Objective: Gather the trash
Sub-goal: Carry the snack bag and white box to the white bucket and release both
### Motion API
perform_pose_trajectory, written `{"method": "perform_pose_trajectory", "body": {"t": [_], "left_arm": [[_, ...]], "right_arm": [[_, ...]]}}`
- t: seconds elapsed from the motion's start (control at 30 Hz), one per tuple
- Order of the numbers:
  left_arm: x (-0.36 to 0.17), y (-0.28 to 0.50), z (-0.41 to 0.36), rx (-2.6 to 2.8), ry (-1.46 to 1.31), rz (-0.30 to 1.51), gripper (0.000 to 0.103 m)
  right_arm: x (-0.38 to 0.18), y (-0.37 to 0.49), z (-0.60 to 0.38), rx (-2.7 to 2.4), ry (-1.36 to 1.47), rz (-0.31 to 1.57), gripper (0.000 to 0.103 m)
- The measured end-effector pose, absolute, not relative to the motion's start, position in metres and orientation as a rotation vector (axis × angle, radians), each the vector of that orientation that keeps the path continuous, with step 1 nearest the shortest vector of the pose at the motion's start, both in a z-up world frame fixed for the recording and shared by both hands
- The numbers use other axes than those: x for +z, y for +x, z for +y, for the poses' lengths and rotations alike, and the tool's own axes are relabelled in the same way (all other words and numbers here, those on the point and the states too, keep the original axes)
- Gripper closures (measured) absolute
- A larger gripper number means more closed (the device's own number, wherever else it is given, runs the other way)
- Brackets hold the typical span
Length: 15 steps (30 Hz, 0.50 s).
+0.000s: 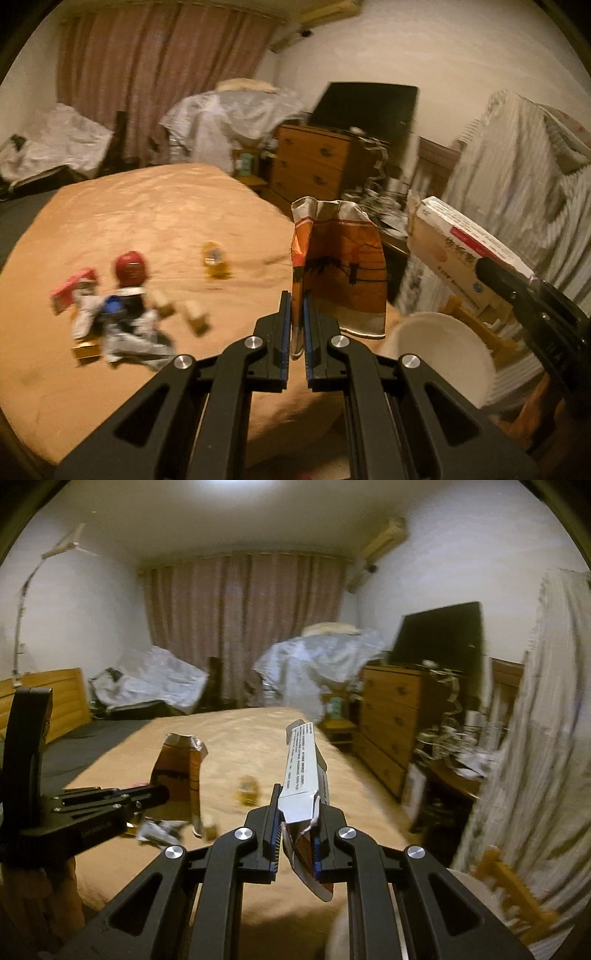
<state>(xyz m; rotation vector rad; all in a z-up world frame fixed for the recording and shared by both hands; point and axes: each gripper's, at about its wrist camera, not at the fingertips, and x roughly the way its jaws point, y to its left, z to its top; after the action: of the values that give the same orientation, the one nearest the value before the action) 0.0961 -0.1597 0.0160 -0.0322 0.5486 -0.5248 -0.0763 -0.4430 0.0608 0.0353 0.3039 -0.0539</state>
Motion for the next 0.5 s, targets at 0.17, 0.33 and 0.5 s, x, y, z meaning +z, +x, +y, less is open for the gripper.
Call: {"method": "perform_pose_trajectory", "body": {"t": [0.17,0.33,0.5], "left_arm": [[0.013,0.097,-0.222,-0.645,0.015,0.595,0.098],[0.004,0.095,-0.276,-0.744,0.083,0.649,0.098],[-0.015,0.100,-0.327,-0.806,0.172,0.734,0.098]], "right_arm": [[0.054,-0.095,-0.524,-0.140,0.033,0.388,0.089],[0.040,-0.101,-0.598,-0.174,0.081,0.532,0.089],[0.021,-0.089,-0.663,-0.170,0.126,0.734,0.089]]}}
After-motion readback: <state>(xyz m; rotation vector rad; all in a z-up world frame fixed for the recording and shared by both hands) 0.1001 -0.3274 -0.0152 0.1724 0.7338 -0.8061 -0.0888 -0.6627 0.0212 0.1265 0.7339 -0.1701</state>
